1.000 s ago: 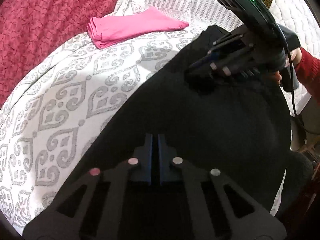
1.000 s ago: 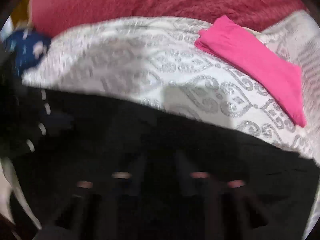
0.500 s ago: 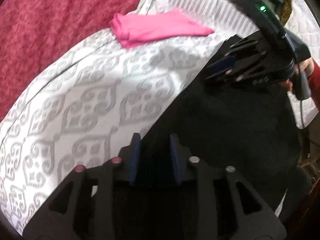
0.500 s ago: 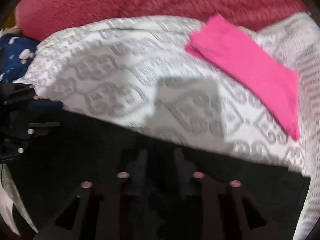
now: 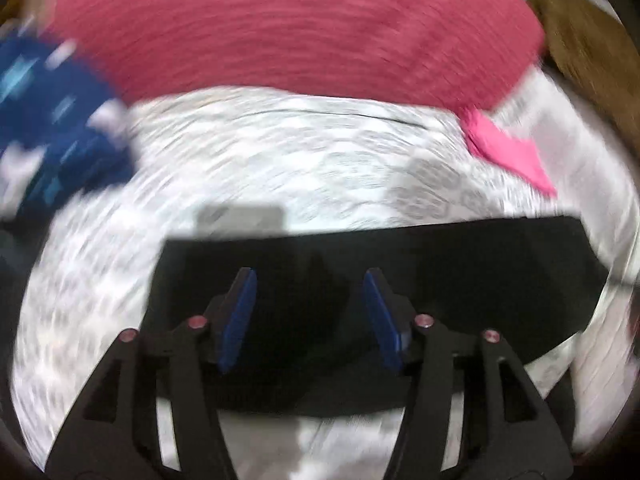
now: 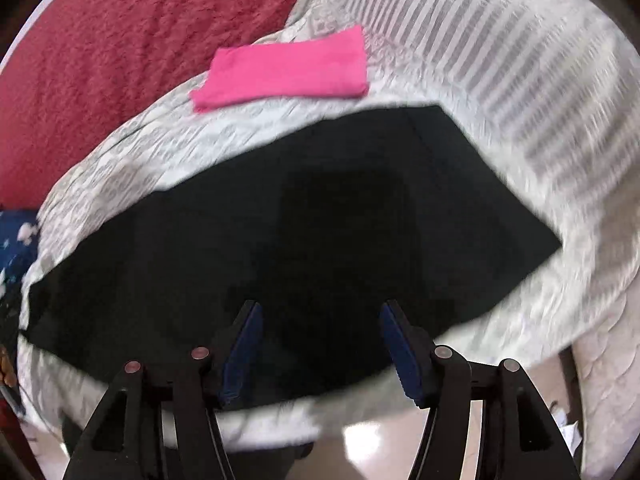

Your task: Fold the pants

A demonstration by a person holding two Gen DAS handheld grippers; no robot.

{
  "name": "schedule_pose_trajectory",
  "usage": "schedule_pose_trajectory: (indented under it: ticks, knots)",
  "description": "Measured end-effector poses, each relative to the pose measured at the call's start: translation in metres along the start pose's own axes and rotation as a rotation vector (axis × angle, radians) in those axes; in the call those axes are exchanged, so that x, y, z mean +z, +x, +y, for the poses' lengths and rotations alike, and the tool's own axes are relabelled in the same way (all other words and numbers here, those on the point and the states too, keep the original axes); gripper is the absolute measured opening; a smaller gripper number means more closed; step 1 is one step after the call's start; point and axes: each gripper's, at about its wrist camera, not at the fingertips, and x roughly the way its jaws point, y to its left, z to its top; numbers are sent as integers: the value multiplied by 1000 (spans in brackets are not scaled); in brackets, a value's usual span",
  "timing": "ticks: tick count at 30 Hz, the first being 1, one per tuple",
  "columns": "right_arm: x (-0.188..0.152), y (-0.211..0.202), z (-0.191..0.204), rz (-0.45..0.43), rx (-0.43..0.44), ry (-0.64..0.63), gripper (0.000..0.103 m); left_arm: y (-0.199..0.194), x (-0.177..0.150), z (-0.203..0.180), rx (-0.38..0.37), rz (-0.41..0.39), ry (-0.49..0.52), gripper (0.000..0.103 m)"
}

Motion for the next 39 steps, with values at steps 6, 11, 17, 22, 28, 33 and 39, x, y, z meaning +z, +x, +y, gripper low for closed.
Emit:
schedule_pose_trajectory:
  ticks: [6, 11, 17, 22, 28, 33, 39]
  knots:
    - [-39, -12, 28, 9, 101, -44, 63, -37, -39, 0, 42, 1, 18, 57]
    - [-40, -20, 72, -23, 174, -118, 63, -50, -42, 24, 105, -35, -32, 57]
    - [-18, -14, 177, -36, 276, -354, 63, -51, -45, 78, 93, -45, -186, 63]
    - [-8, 13, 286, -2, 314, -611, 63, -32, -49, 101, 66, -2, -223, 63]
    - [-19, 52, 395, 47, 378, -828, 63, -10, -51, 105, -59, 2, -237, 35]
    - [-13, 84, 462, 109, 471, -897, 63, -14, -42, 108, -46, -76, -220, 3]
    - [-3, 103, 542, 133, 602, -1026, 63, -25, -49, 130, -44, -91, -270, 4]
